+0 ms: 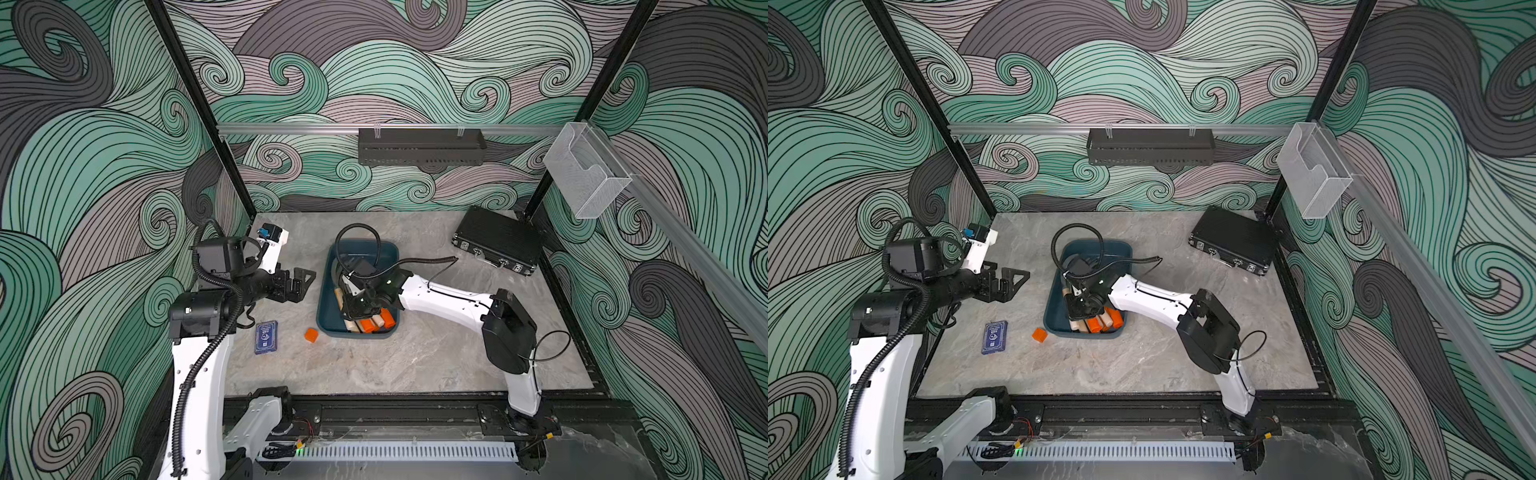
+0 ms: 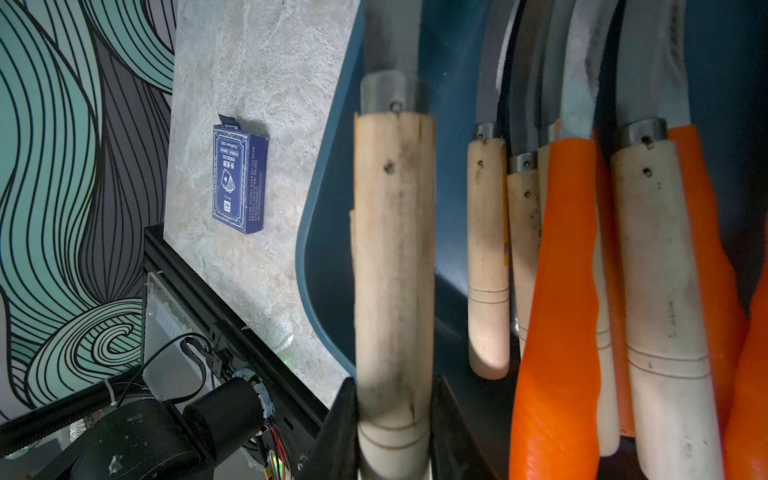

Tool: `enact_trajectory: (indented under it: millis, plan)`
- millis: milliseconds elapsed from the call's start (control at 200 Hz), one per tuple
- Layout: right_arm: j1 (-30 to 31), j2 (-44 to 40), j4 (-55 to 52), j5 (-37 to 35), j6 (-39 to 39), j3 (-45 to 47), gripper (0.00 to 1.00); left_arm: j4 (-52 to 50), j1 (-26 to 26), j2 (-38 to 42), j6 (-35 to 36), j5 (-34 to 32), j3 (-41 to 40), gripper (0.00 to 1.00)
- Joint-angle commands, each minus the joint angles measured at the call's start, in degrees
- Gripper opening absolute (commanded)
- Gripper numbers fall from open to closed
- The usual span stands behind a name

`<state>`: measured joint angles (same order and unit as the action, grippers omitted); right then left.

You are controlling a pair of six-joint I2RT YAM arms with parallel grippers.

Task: Put small sickles into storage boxes
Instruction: Place the sickle in the storage box.

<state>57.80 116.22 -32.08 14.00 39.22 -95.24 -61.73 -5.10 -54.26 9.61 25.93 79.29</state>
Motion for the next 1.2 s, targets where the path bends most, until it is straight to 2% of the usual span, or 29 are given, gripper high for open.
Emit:
enact_trajectory:
  millis: [0,505,700,896,1191]
  plan:
    - [0.2,1.4,-1.3,-1.3,-0.7,-1.9,0.00,-0.7,0.2,0.9,0.0,0.0,1.6,0.99]
    - [0.1,5.8,-2.2,-2.8,-0.7,-3.8,0.06,-0.6,0.2,1.2,0.2,0.0,0.8,0.99]
    - [0.1,7.4,-3.0,-2.9,-0.7,-5.1,0.13,-0.6,0.2,1.4,0.2,0.1,0.6,0.99]
    - [0.1,8.0,-3.3,-3.0,-0.9,-5.7,0.13,-0.5,0.2,1.2,0.1,0.2,0.8,0.99]
    - [0.1,8.5,-3.5,-3.0,-0.9,-5.9,0.28,-0.5,0.2,1.3,-0.2,0.5,0.9,0.99]
